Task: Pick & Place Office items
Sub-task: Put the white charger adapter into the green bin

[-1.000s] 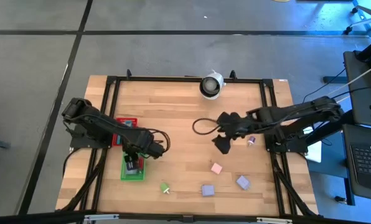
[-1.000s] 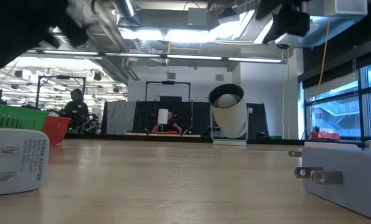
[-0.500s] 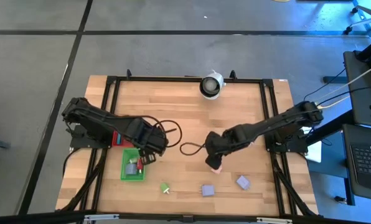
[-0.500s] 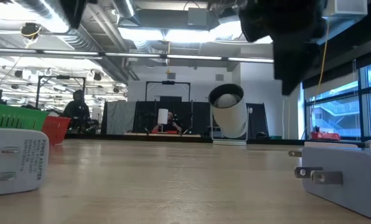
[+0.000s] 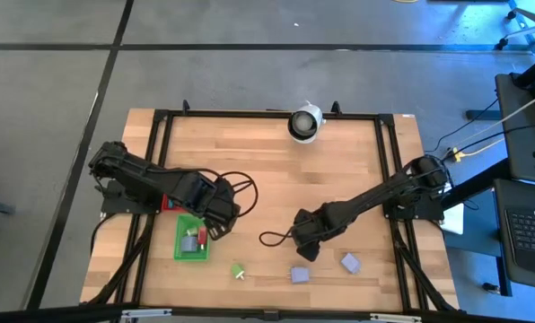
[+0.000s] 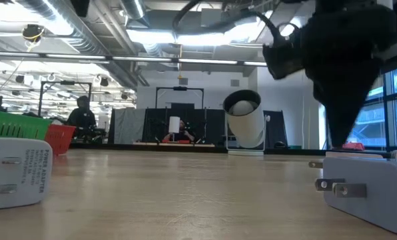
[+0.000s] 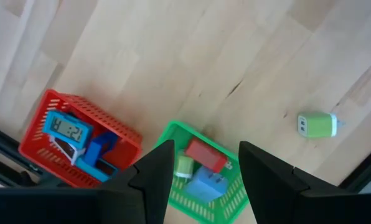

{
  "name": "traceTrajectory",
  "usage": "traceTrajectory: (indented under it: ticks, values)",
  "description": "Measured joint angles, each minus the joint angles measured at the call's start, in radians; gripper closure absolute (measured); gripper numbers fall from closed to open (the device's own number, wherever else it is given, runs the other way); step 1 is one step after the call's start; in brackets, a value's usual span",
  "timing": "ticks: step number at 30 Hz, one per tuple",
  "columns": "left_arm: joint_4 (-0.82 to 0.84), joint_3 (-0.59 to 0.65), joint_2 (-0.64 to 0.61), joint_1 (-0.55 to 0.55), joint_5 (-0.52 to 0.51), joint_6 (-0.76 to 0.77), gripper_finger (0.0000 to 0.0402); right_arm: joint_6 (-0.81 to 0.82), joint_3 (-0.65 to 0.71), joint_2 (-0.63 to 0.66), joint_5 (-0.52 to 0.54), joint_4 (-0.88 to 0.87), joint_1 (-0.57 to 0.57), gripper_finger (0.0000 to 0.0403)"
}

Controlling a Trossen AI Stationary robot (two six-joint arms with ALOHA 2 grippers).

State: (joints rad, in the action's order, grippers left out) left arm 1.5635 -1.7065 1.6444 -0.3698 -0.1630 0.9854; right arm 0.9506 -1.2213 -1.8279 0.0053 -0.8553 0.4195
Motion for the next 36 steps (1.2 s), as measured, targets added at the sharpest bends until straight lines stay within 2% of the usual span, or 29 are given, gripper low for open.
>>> traceTrajectory:
  ticks: [15,21,25,31,36]
  values:
    - [0.0,0.0,0.0,-0.018,-0.068,-0.064,0.0233,0.037,-0.002,-0.111,-0.025,0.069,0.011,0.0124]
    - [0.001,0.0,0.0,-0.018,-0.074,-0.109,0.0233,0.056,-0.005,-0.124,-0.032,0.057,0.014,0.0166]
    - [0.001,0.0,0.0,-0.018,-0.102,-0.135,0.0233,0.062,-0.004,-0.12,-0.035,0.055,0.014,0.0205]
    - [0.0,0.0,0.0,-0.013,-0.154,-0.145,0.0233,0.036,-0.032,-0.109,-0.04,0.036,0.013,0.0205]
    - [0.0,0.0,0.0,-0.013,-0.212,-0.135,0.0233,0.002,-0.068,-0.011,0.066,0.038,-0.014,0.0205]
